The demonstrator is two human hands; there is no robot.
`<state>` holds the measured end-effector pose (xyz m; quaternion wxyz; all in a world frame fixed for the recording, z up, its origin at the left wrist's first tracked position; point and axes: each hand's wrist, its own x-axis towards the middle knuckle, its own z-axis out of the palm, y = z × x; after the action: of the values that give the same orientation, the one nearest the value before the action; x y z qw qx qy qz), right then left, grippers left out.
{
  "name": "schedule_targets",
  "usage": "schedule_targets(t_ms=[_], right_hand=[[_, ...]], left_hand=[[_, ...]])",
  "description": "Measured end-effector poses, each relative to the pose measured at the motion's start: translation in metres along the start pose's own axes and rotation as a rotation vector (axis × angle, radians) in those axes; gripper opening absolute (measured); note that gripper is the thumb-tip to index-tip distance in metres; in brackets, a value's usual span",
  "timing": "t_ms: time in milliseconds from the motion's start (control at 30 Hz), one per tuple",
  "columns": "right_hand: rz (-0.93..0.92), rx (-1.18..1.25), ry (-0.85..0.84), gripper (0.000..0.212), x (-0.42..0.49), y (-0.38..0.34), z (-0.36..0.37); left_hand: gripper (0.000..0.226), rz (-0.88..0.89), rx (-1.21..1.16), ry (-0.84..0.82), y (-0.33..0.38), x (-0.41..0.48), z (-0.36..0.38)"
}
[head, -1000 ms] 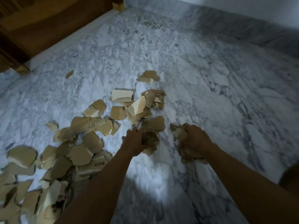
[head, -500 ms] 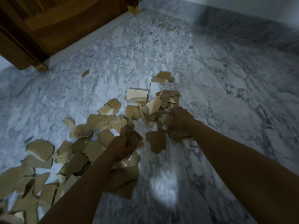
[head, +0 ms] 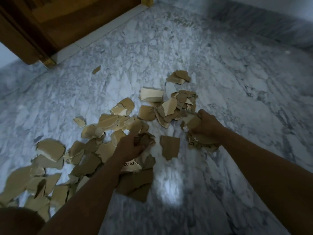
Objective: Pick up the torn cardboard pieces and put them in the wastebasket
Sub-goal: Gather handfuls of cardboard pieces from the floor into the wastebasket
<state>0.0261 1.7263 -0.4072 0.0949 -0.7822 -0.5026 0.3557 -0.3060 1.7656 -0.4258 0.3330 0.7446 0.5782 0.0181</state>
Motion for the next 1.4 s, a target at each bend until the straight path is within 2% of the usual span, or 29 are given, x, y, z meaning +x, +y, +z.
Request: schedule_targets(t_ms=[100,200,233,300,333,400,467,533,633,700,767,900,967,1033,1100,1133,1200,1300,1400], right_hand=[[-0.009,0.105,0.059,0.077,-0.001,-0.014,-0.014],[-0.039,0.078,-0.097,0.087,-0.006,-0.045,-0.013],[-0.022,0.051,-0.154,0.081,-0.008,-0.053,-0.002],[-0.031,-0.051,-0.235,0.057,-0.02,-0.065,0.031],[-0.052,-0.119,-0.225,0.057,-0.021,-0.064,0.051],[-0.093,-0.296,-0.225,0.081,-0.026,-0.058,0.089],[-0.139,-0.321,-0.205,0.08,-0.029,-0.054,0.106],[-0.122,-0.188,-0.199,0.068,-0.037,-0.059,0.097],[-0.076,-0.123,-0.197,0.068,-0.038,-0.057,0.081],[-0.084,-0.162,-0.174,0.073,-0.035,-0.059,0.068],[-0.109,-0.198,-0.077,0.078,-0.029,-0.064,0.051],[-0.133,-0.45,0.086,0.077,-0.016,-0.065,0.008],[-0.12,-0.609,0.089,0.063,-0.014,-0.056,0.002],[-0.097,-0.691,0.065,0.044,-0.011,-0.04,0.015],[-0.084,-0.702,0.04,0.037,-0.013,-0.031,0.036],[-0.101,-0.7,0.051,0.035,-0.014,-0.03,0.044],[-0.134,-0.731,0.075,0.031,-0.013,-0.032,0.053],[-0.062,-0.665,0.027,0.027,-0.008,-0.04,0.04],[-0.001,-0.495,-0.025,0.042,0.002,-0.07,0.002]], left_hand=[[0.051,-0.068,-0.067,0.046,-0.002,-0.003,-0.016],[0.047,-0.065,-0.127,0.087,-0.006,-0.009,-0.025],[0.046,-0.069,-0.138,0.071,-0.007,-0.011,-0.027],[0.053,-0.091,-0.135,-0.015,-0.01,-0.018,-0.029],[0.06,-0.099,-0.12,-0.065,-0.011,-0.021,-0.03],[0.073,-0.101,-0.08,-0.135,-0.014,-0.027,-0.031],[0.075,-0.1,-0.066,-0.143,-0.018,-0.028,-0.032],[0.07,-0.105,-0.081,-0.131,-0.021,-0.029,-0.036],[0.072,-0.087,-0.067,-0.137,-0.016,-0.025,-0.045],[0.059,-0.076,-0.067,-0.132,-0.005,-0.019,-0.052],[0.046,-0.048,-0.041,-0.127,0.008,-0.013,-0.058],[0.044,0.025,0.032,-0.089,0.027,0.008,-0.068],[0.047,0.06,0.104,-0.092,0.027,0.023,-0.067],[0.067,0.071,0.202,-0.124,0.019,0.038,-0.063],[0.089,0.051,0.315,-0.161,0.002,0.056,-0.055],[0.093,0.036,0.36,-0.172,-0.006,0.064,-0.051],[0.093,0.048,0.388,-0.176,-0.016,0.071,-0.047],[0.088,0.105,0.357,-0.143,-0.018,0.069,-0.041],[0.075,0.073,0.383,-0.091,-0.02,0.065,-0.033]])
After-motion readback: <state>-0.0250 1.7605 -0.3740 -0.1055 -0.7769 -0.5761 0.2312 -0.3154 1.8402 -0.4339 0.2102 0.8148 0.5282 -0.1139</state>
